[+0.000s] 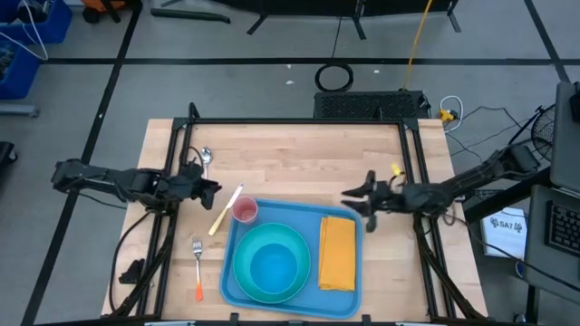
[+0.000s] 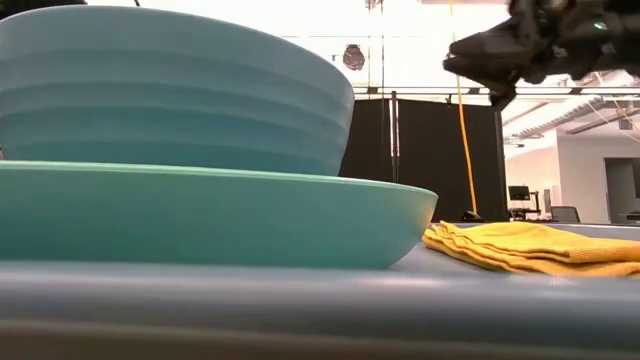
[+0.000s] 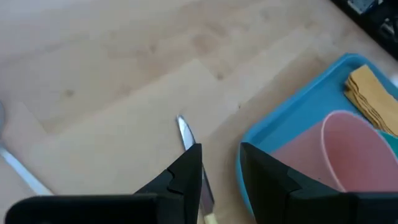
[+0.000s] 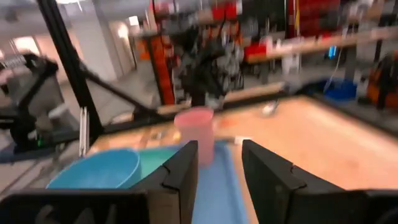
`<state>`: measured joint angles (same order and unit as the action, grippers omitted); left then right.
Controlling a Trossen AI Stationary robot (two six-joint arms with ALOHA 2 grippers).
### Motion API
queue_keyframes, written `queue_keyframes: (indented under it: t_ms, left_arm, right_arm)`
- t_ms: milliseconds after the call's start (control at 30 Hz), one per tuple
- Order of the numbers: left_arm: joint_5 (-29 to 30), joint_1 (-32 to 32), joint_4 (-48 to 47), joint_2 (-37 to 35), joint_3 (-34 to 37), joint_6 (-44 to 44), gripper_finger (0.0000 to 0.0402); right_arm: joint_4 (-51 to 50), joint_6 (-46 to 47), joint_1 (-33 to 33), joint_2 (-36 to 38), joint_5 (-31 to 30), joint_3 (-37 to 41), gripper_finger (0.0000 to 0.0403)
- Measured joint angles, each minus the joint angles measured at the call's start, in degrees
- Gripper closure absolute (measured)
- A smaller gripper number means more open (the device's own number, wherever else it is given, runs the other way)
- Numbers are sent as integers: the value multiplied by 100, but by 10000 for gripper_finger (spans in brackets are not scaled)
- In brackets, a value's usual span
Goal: Set up tray
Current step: Put the orange fork on the yellow napkin
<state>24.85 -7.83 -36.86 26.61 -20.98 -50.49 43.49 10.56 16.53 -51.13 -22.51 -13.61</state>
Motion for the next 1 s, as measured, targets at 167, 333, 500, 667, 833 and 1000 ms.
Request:
queue_keyframes:
  t_ms: [167,333,500,667,833,1000]
  left_arm:
    - [124,-1,50,-7,-189,656,289]
    - [226,-3,310,-7,-189,1044,289]
    - [455,-5,317,-8,-189,1116,289]
    - [382,-1,365,-9,-189,1076,289]
    - [326,-1,350,-7,-189,1004,289]
    - [309,-1,158,-7,-189,986,289]
  right_arm:
    - [559,-591,-112,1460,-18,990,287]
    - [-161,-819,-201,2544,-1,1215,287]
    - [-1313,-1019,-224,3123,-130,1222,287]
    - [-2292,-871,-380,3530,-150,1224,287]
    - [-2618,-1248,-503,3998,-148,1094,287]
    - [-4090,-1192,-670,4396,-133,588,287]
